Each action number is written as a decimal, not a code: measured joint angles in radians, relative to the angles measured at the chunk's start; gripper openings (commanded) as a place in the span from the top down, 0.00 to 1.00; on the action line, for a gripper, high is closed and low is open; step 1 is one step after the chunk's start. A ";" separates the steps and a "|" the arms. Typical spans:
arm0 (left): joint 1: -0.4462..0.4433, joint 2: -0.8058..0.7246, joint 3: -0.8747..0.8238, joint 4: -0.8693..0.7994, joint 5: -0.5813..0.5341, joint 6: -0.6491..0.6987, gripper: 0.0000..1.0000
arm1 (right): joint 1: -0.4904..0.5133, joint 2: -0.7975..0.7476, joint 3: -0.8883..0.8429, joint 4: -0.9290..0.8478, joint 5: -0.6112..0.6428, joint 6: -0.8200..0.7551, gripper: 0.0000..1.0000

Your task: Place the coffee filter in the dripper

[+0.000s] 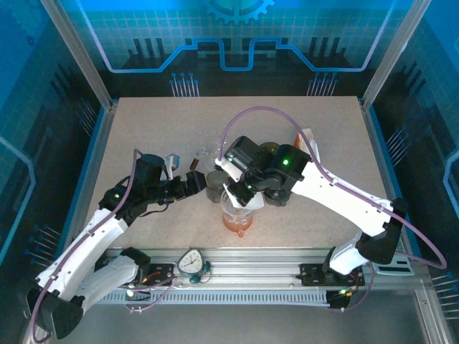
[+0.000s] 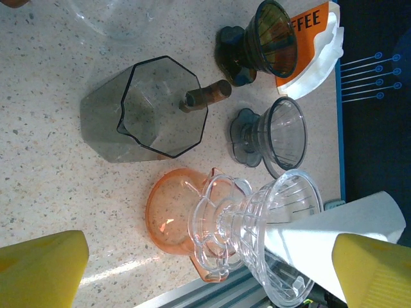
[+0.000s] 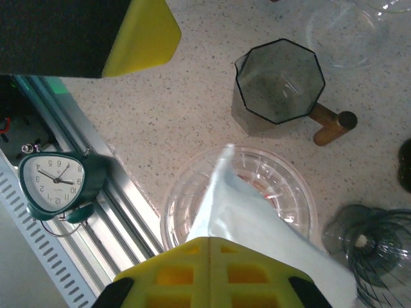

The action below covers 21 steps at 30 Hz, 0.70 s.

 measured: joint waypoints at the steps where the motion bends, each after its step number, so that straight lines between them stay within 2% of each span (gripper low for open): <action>1: 0.000 0.000 0.000 0.000 0.000 0.000 0.01 | 0.000 0.001 -0.010 0.013 -0.003 0.000 1.00; 9: 0.000 -0.001 0.000 0.000 0.003 -0.004 0.01 | 0.000 0.018 -0.113 0.106 -0.012 0.001 1.00; 10: 0.000 -0.001 0.000 0.000 0.003 -0.004 0.01 | 0.000 0.018 -0.122 0.114 -0.015 0.001 0.96; 14: 0.000 -0.001 0.000 0.001 0.004 -0.004 0.01 | -0.001 0.017 -0.151 0.154 -0.029 0.004 0.59; 15: 0.000 -0.001 0.000 0.001 0.007 -0.004 0.01 | -0.001 0.013 -0.159 0.167 -0.029 0.005 0.52; 18: 0.000 0.000 0.000 0.001 0.017 -0.005 0.01 | -0.003 -0.019 -0.183 0.208 -0.029 0.012 0.42; 21: 0.000 0.000 0.000 0.004 0.026 -0.006 0.03 | -0.016 -0.072 -0.201 0.249 -0.030 0.019 0.38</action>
